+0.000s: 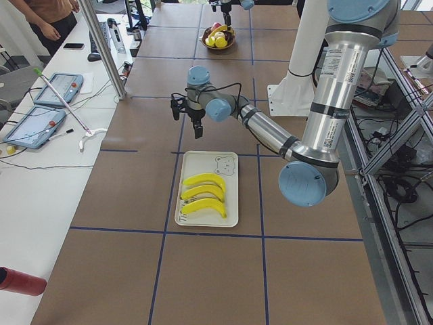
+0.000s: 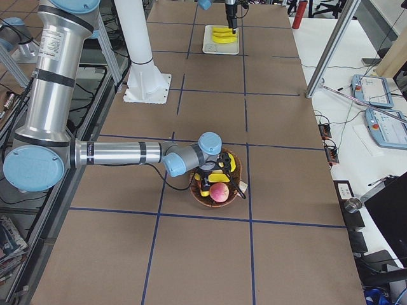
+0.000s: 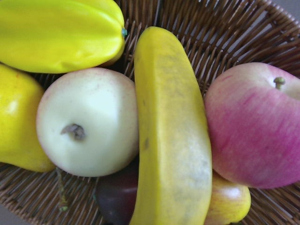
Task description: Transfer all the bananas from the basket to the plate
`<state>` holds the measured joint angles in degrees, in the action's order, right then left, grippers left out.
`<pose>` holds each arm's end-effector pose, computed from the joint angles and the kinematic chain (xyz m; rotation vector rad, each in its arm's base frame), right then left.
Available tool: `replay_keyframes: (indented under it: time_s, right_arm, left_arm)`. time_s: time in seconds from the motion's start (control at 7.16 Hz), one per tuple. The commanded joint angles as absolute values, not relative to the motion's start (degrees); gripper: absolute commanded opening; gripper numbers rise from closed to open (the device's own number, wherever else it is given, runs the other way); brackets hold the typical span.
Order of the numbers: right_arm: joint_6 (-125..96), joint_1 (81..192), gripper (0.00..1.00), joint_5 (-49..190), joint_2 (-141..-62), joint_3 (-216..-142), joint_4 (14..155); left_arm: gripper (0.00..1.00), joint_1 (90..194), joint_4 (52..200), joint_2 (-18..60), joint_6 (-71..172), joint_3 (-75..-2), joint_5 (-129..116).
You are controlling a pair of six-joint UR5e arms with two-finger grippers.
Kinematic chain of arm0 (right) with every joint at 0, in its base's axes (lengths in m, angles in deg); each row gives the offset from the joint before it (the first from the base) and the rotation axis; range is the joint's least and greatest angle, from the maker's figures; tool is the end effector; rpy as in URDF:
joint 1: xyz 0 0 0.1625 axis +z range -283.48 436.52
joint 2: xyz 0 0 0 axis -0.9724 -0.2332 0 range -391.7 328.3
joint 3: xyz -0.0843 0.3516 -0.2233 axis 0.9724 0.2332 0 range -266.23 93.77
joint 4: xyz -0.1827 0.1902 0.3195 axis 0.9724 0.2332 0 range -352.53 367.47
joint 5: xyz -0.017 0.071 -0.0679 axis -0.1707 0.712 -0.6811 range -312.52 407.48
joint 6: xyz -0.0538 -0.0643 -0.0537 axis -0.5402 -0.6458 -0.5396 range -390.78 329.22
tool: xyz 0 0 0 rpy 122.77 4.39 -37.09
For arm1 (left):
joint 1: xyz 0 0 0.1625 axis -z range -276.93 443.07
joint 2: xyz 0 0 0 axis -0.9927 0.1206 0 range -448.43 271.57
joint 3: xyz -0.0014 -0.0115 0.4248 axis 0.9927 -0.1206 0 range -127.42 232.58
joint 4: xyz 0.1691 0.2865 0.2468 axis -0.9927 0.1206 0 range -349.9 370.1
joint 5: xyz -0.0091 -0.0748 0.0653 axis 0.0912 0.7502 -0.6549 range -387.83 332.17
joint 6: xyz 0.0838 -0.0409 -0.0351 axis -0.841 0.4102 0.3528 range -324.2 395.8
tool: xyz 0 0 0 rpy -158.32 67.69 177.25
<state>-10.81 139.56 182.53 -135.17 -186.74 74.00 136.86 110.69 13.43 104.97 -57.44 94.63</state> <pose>-0.1302 -0.3946 0.6271 0.0014 -0.8501 -0.2551 0.2610 -0.4916 0.3659 0.0075 0.9033 -0.3259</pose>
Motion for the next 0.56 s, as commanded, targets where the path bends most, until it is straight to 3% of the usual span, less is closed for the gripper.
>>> replay_keyframes:
  time_s: [0.0, 0.42]
  right_arm:
    - [-11.4, 139.5, 0.04, 182.5, -135.0, -186.6, 73.3]
    - [-11.4, 144.2, 0.0, 183.1, -135.8, -191.1, 71.1]
  left_arm:
    - [1.0, 136.7, 110.7, 13.4, 105.0, -57.3, 94.6]
    - [1.0, 136.1, 110.7, 13.5, 105.0, -57.0, 94.6]
